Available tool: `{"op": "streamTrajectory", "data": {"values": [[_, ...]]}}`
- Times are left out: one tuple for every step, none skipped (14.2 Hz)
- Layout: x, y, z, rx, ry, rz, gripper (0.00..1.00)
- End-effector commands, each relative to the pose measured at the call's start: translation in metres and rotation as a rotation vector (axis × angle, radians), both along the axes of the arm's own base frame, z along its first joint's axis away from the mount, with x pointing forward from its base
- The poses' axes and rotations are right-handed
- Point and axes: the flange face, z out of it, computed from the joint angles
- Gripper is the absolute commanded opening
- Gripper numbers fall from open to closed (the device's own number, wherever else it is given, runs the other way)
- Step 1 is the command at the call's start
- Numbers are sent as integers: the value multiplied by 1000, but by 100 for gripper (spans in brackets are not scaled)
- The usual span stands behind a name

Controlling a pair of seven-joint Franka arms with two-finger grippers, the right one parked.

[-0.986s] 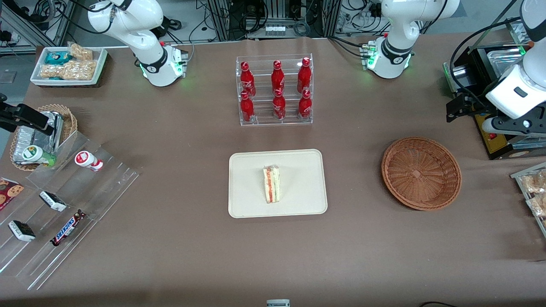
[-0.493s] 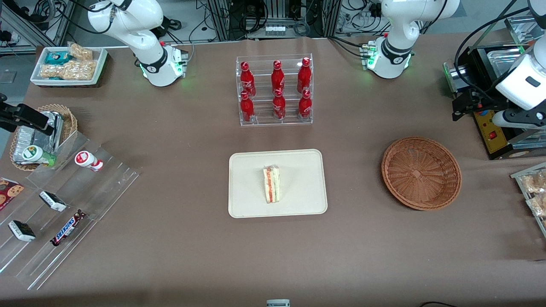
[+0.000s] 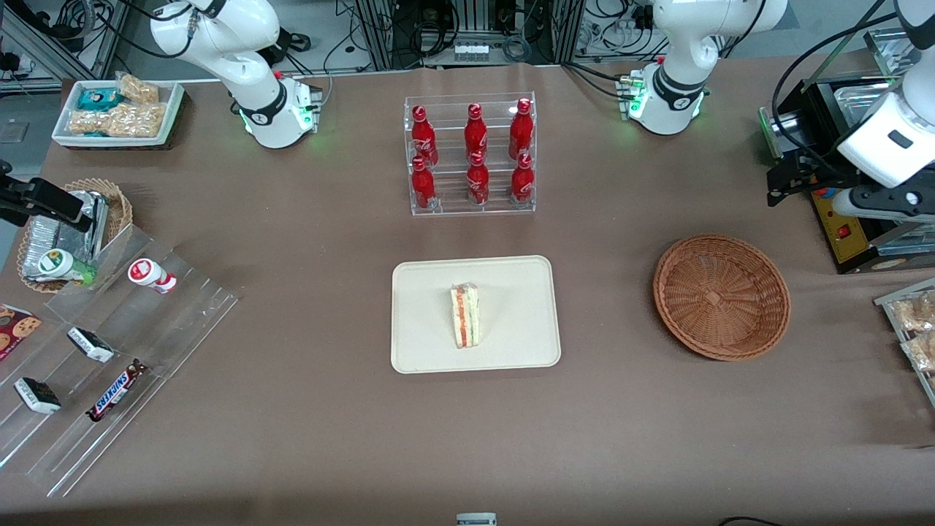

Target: Place sandwich from basket to tray

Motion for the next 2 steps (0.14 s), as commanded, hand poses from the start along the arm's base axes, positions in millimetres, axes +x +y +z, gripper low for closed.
{"op": "streamTrajectory", "data": {"values": [[-4, -3, 2, -6, -3, -14, 100], [-5, -3, 3, -6, -5, -14, 100]]}}
